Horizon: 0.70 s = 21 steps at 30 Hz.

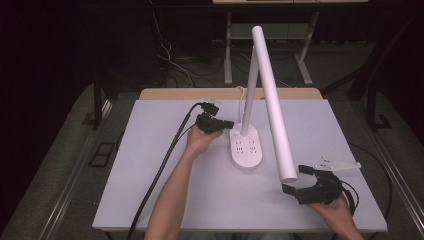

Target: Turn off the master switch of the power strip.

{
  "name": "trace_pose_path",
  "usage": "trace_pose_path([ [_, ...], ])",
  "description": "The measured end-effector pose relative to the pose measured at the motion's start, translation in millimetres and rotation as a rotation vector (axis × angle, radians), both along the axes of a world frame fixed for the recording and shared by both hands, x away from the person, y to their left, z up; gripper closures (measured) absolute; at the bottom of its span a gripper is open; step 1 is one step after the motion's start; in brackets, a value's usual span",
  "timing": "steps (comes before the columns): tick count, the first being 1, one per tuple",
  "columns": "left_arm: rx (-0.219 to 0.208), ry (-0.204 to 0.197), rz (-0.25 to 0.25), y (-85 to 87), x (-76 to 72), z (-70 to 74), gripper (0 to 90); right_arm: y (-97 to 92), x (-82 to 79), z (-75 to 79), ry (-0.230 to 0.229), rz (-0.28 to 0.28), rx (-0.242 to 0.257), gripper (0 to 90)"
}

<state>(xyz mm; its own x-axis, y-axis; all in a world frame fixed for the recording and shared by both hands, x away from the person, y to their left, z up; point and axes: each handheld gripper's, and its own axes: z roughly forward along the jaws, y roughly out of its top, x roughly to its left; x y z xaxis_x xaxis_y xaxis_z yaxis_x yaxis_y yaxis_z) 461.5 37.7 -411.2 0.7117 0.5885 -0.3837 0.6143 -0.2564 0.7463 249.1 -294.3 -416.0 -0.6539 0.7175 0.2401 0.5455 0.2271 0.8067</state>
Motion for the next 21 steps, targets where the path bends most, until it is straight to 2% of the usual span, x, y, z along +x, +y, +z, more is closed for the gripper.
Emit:
trace_pose_path([
  [7,0.013,0.013,-0.010,-5.8,-0.6,-8.6,89.3,0.1,0.0,0.0,0.001,0.002,0.000,0.1],
  [8,0.002,0.014,-0.007,-7.7,-0.8,-10.2,89.3,0.0,0.0,0.0,0.000,0.002,0.000,0.1],
  [9,0.016,0.015,-0.022,-7.8,-0.8,-11.6,89.2,0.0,0.0,0.0,0.000,0.001,0.001,0.1],
  [11,0.017,0.017,-0.027,-9.0,-0.8,-13.9,89.3,-0.1,-0.1,0.1,0.001,0.002,0.002,0.1],
  [21,0.021,0.036,-0.014,-12.7,-0.1,-22.4,89.2,-0.4,-0.3,0.4,0.001,0.005,0.003,0.1],
])
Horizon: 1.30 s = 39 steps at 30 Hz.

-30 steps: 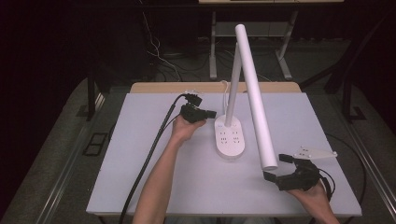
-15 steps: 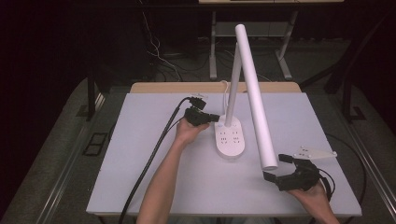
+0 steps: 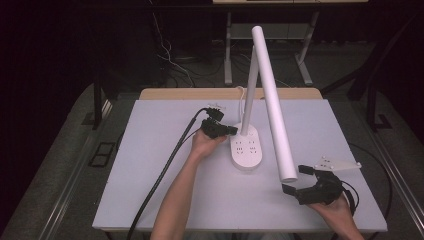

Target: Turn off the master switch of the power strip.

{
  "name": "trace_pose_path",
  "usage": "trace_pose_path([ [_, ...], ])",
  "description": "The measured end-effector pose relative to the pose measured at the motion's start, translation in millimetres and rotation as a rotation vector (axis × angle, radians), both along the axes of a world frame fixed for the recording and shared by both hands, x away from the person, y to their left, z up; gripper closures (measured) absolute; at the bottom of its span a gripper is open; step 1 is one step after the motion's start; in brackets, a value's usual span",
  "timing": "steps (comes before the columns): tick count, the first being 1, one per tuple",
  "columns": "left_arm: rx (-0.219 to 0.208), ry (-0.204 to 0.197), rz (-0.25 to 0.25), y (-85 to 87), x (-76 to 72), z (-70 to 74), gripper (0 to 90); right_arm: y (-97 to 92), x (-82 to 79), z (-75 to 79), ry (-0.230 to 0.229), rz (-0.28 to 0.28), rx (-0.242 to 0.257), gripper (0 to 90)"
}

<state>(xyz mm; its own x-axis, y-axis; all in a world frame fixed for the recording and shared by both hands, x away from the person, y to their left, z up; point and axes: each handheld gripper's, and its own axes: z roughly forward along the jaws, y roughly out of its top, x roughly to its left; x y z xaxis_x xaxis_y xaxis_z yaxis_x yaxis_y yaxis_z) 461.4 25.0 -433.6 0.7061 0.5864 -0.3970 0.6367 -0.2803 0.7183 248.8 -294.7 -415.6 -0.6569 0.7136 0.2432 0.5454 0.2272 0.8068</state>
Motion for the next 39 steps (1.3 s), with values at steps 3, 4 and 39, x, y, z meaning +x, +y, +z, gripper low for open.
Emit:
trace_pose_path([
  [3,-0.006,-0.002,0.005,0.8,1.2,-1.0,89.2,-0.6,0.0,0.1,-0.005,0.001,-0.002,0.1],
  [4,-0.009,-0.001,0.005,0.9,1.2,-1.4,89.2,-0.7,-0.1,0.2,-0.005,0.002,-0.002,0.1],
  [39,0.030,-0.013,0.034,-5.8,-6.0,-3.6,90.0,2.9,-1.8,1.5,-0.012,0.018,-0.009,0.1],
])
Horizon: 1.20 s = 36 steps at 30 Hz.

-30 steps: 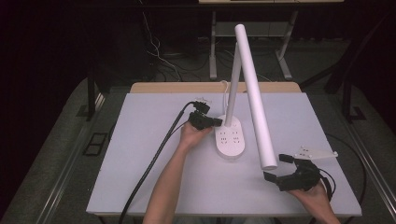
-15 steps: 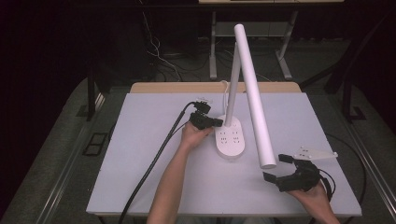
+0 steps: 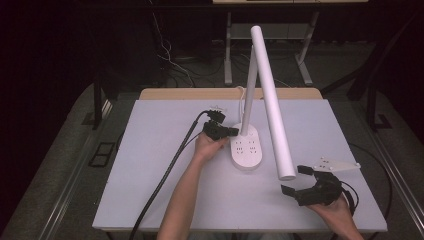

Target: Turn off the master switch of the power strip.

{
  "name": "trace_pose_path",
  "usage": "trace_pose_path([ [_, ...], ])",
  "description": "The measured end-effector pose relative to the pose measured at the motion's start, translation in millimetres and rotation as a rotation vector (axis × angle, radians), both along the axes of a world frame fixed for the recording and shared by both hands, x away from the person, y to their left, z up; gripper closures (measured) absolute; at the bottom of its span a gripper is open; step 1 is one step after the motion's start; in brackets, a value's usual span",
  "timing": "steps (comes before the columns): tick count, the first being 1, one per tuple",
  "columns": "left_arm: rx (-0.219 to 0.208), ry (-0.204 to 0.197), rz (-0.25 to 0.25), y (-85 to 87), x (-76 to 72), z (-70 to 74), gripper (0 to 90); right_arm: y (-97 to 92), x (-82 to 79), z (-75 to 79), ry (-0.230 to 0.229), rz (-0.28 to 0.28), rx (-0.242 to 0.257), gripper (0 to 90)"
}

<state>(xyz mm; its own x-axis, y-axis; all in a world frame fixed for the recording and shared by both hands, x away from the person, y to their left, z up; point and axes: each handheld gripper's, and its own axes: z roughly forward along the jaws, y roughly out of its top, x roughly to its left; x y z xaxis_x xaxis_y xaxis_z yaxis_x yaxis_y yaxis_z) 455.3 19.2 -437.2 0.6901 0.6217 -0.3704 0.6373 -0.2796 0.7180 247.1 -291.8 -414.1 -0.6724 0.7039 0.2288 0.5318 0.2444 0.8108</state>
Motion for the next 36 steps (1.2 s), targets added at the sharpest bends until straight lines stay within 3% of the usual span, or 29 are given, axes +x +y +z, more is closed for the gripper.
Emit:
trace_pose_path([
  [2,0.015,0.000,-0.008,-0.1,-0.1,1.5,90.0,-0.1,0.2,-0.3,0.000,-0.001,0.001,0.1],
  [3,-0.011,0.004,-0.018,1.3,0.4,2.0,90.0,-0.4,0.3,-0.4,0.000,-0.001,0.001,0.1],
  [7,0.029,-0.019,-0.016,4.8,0.0,5.8,90.0,-2.7,0.8,-0.8,0.003,-0.009,0.008,0.1],
  [8,0.004,-0.020,0.019,3.7,-0.5,5.7,90.0,-2.9,0.9,-0.9,0.005,-0.011,0.011,0.1],
  [12,-0.005,-0.033,0.042,12.4,0.6,9.3,90.0,-2.5,1.4,-1.2,0.008,-0.011,0.010,0.1],
  [21,-0.006,-0.083,0.029,26.5,-2.4,30.7,89.8,-2.2,1.2,-1.2,0.007,-0.012,0.008,0.1],
  [25,-0.029,-0.107,0.030,35.5,-7.5,42.8,89.2,-2.2,0.9,-1.2,0.008,-0.012,0.009,0.1],
  [28,-0.018,-0.132,0.026,46.5,-13.0,52.7,83.1,-2.0,0.6,-1.0,0.010,-0.011,0.007,0.1],
  [32,-0.039,-0.151,0.037,62.1,-19.4,60.7,78.1,-2.1,0.8,-1.4,0.005,-0.010,0.004,0.1],
  [36,-0.074,-0.142,0.043,75.9,-26.7,66.2,67.3,-2.3,0.6,-2.0,0.003,-0.010,0.001,0.1],
])
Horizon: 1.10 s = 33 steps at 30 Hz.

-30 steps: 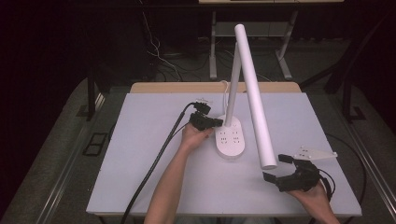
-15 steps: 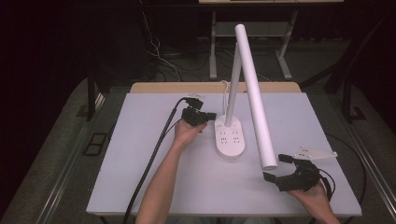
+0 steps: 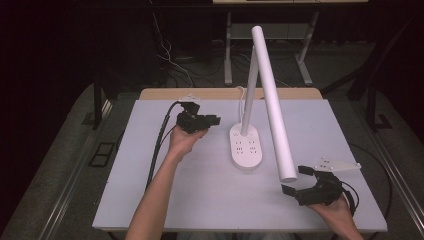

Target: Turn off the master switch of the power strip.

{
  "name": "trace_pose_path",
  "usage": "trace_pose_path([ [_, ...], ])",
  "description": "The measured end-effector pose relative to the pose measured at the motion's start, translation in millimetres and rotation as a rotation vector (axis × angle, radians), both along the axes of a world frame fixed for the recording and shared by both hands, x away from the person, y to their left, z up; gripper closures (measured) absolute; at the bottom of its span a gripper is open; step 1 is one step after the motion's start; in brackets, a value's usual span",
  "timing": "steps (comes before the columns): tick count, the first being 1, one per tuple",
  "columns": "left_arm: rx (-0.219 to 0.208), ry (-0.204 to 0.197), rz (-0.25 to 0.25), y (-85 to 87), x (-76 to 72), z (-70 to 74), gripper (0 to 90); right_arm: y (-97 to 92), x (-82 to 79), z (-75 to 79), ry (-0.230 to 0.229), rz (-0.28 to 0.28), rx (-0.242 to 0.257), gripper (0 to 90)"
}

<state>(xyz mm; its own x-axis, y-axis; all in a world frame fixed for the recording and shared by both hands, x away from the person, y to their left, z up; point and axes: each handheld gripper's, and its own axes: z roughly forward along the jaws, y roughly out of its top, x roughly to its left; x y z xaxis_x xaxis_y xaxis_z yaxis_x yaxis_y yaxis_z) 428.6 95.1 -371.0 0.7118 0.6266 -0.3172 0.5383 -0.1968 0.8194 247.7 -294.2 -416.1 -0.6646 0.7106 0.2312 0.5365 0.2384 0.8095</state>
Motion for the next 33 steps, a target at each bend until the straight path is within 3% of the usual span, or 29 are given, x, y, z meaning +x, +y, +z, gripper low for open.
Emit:
trace_pose_path([
  [6,-0.021,0.028,-0.018,22.3,-12.3,7.6,39.8,0.4,0.1,-0.7,0.003,-0.003,0.000,0.1],
  [15,-0.028,-0.016,-0.020,47.7,-42.1,13.1,11.0,2.0,0.3,-1.3,0.003,0.001,-0.003,0.1],
  [19,-0.014,-0.010,-0.018,55.6,-55.4,12.7,0.0,2.6,0.4,-1.5,0.004,-0.001,-0.004,0.1],
  [26,0.013,-0.039,-0.024,66.7,-84.1,6.5,0.0,2.6,0.5,-1.6,0.004,-0.006,-0.003,0.1],
  [33,0.011,-0.056,0.000,79.6,-114.1,-7.3,0.0,3.6,0.5,-1.9,0.008,-0.003,-0.006,0.1],
])
